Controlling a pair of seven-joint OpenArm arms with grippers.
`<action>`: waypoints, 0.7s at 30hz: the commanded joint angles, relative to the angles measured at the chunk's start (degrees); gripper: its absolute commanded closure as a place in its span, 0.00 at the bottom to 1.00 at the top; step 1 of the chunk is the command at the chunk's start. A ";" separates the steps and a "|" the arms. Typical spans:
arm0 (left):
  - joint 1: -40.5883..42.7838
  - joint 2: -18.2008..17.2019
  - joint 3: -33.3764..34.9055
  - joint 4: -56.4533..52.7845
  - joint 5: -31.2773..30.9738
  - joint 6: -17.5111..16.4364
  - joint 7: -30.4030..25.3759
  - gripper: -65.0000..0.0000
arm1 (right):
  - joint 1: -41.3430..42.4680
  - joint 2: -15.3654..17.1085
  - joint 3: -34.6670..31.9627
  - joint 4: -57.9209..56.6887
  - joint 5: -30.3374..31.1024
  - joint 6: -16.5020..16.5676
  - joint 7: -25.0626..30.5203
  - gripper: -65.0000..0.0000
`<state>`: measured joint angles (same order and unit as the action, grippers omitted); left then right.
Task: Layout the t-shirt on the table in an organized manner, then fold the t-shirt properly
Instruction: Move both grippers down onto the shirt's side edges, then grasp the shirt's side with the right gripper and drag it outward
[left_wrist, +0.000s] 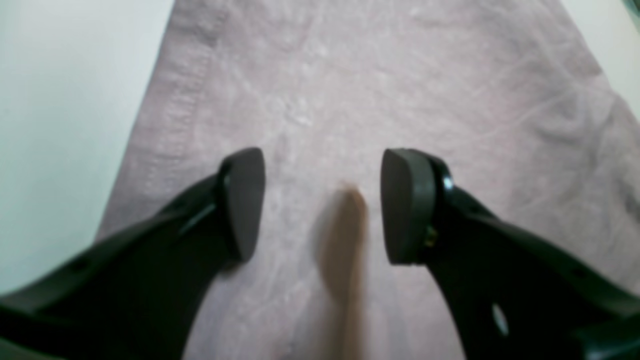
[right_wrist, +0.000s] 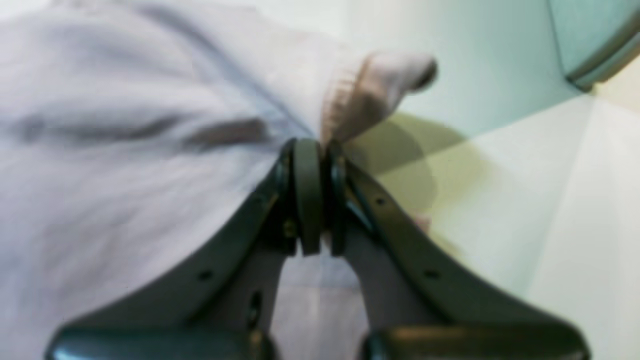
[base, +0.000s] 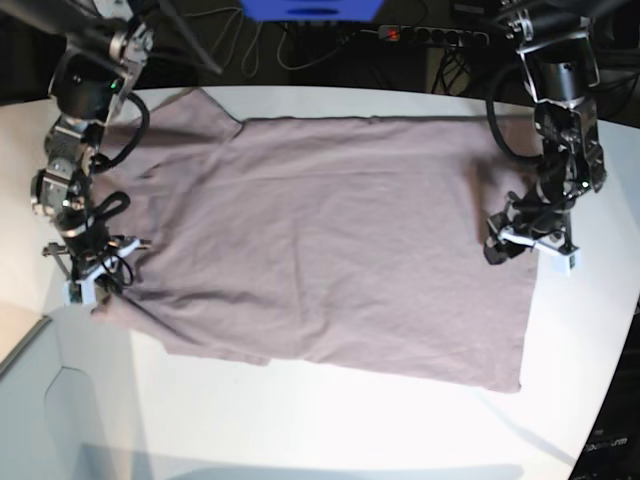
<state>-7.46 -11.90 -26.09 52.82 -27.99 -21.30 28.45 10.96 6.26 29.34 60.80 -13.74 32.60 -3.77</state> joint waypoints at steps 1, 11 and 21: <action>-0.05 -0.54 -0.07 -0.03 1.13 0.68 2.01 0.44 | -0.37 0.20 0.15 3.42 0.86 -0.03 1.53 1.00; 1.35 -0.54 -0.16 0.06 1.04 0.68 2.10 0.44 | -16.19 -8.33 -1.34 19.95 1.03 0.85 -3.31 1.00; 1.35 -0.54 -0.16 0.06 1.04 0.68 2.10 0.44 | -21.29 -8.42 -6.88 21.36 0.77 7.36 -6.74 0.85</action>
<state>-6.37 -12.08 -26.20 52.97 -28.53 -21.91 27.94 -10.85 -2.63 22.44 81.03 -13.67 38.46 -11.94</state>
